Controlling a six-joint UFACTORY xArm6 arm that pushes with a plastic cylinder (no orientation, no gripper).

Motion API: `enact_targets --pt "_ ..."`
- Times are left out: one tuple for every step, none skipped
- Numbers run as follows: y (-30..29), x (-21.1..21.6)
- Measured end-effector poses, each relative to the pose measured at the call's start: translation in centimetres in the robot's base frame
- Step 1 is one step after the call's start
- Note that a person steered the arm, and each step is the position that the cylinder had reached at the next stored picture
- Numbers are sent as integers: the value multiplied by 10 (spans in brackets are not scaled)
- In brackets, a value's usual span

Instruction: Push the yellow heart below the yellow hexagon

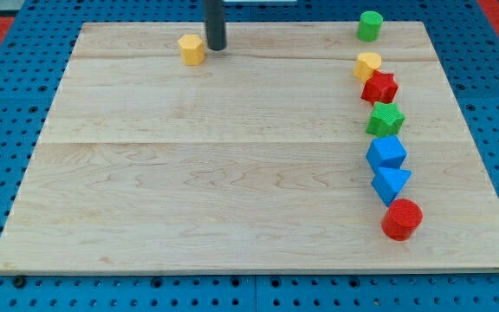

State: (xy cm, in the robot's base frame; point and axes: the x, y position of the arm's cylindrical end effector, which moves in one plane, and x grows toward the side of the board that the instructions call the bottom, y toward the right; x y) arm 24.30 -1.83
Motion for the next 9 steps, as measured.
enact_targets --pt "112 -3" --pt "183 19" --pt "232 -12" --pt "240 -51" --pt "240 -52" --pt "240 -52" --pt "183 -42" --pt "134 -18" --pt "224 -11"
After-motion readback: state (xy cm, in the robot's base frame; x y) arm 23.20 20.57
